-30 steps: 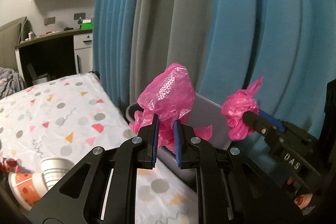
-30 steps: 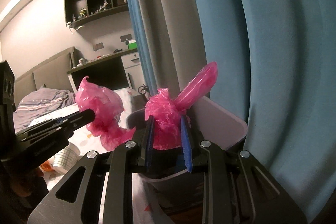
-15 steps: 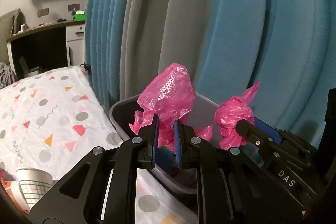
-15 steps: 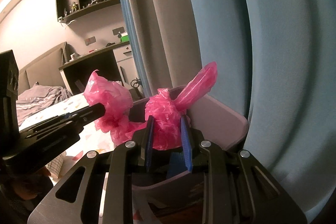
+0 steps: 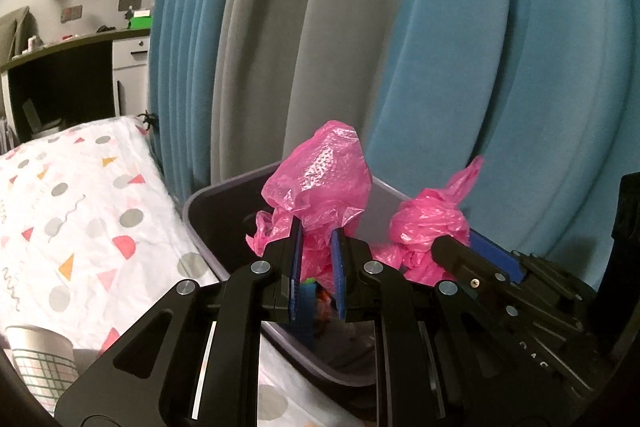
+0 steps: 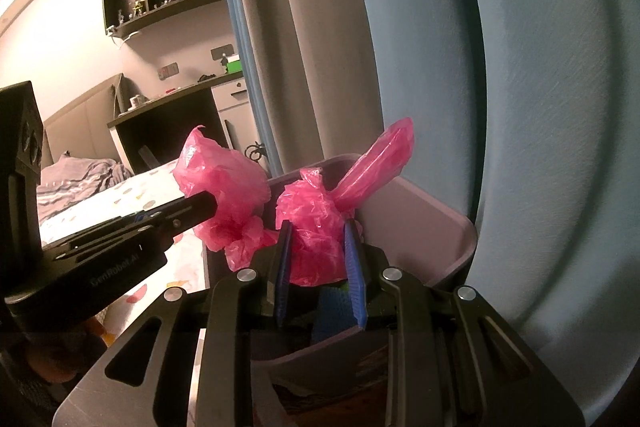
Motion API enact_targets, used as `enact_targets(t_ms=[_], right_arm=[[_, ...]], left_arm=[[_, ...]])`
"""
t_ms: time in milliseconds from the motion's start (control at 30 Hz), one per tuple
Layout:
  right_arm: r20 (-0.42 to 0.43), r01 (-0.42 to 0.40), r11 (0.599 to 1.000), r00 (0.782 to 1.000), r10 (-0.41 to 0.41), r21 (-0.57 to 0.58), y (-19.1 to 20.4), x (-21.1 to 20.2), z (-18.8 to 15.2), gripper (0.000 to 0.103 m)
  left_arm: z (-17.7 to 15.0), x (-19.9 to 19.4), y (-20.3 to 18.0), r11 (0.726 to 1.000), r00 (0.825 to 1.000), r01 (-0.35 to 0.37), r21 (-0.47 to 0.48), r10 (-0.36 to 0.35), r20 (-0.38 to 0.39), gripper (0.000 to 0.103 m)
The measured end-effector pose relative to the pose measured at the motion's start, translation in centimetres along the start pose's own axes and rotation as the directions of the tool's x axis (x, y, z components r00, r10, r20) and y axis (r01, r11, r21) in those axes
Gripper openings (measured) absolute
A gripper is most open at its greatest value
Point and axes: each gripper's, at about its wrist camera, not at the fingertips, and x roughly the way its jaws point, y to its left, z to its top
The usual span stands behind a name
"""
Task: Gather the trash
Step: 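Open both tools to drop the pink bags into the bin, then withdraw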
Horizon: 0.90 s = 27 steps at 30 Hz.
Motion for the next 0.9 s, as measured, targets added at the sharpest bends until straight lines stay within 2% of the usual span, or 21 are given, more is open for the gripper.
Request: enact_targets(t_ms=[167, 333, 367, 433, 500, 533, 600, 700, 767, 833, 900], right_arm=[[-0.007, 0.002, 1.0, 1.0, -0.002, -0.001, -0.2, 0.5, -0.2, 0.026], [-0.023, 0.0, 1.0, 1.0, 0.0, 0.0, -0.3, 1.0, -0.5, 0.027], [-0.029, 0.0, 1.0, 1.0, 0.0, 0.001, -0.4, 1.2, -0.4, 0.027], [-0.034, 0.002, 1.0, 0.999, -0.001, 0.002, -0.4, 1.4, -0.4, 0.03], [-0.032, 0.003, 1.0, 0.999, -0.003, 0.003, -0.5, 1.4, -0.3, 0.034], [-0.032, 0.004, 1.0, 0.999, -0.004, 0.003, -0.5, 1.4, -0.4, 0.035], [-0.035, 0.007, 1.0, 0.999, -0.007, 0.003, -0.5, 1.5, -0.4, 0.036], [-0.034, 0.01, 1.0, 0.999, -0.01, 0.006, -0.7, 1.3, -0.6, 0.039], [-0.025, 0.015, 1.0, 1.0, -0.014, 0.011, -0.6, 0.7, -0.7, 0.045], [-0.017, 0.016, 1.0, 1.0, -0.015, 0.02, -0.7, 0.3, -0.8, 0.05], [-0.002, 0.022, 0.999, 1.0, -0.022, 0.029, -0.7, -0.4, -0.9, 0.059]], left_arm=[[0.0, 0.6, 0.4, 1.0, 1.0, 0.011, -0.021, -0.011, -0.011, 0.013], [0.0, 1.0, 0.7, 0.998, 0.999, 0.042, -0.045, -0.042, -0.01, 0.02], [0.0, 1.1, 0.8, 0.998, 0.999, 0.045, -0.047, -0.046, -0.014, 0.023], [0.0, 1.2, 1.0, 0.997, 0.999, 0.049, -0.053, -0.05, -0.018, 0.038], [-0.1, 0.9, 1.4, 0.997, 0.998, 0.055, -0.062, -0.055, -0.009, 0.057], [-0.2, 0.8, 1.5, 0.997, 0.999, 0.052, -0.064, -0.053, -0.004, 0.061], [-0.3, 0.4, 1.8, 0.997, 0.999, 0.035, -0.069, -0.034, 0.008, 0.077], [-0.4, -0.6, 2.5, 0.997, 0.999, -0.002, -0.078, 0.005, 0.031, 0.089], [-0.4, -1.4, 3.0, 0.996, 0.998, -0.04, -0.084, 0.044, 0.05, 0.095], [-0.7, -2.6, 3.4, 0.994, 0.995, -0.072, -0.085, 0.078, 0.065, 0.096], [-1.2, -3.8, 3.6, 0.991, 0.991, -0.101, -0.083, 0.108, 0.081, 0.097]])
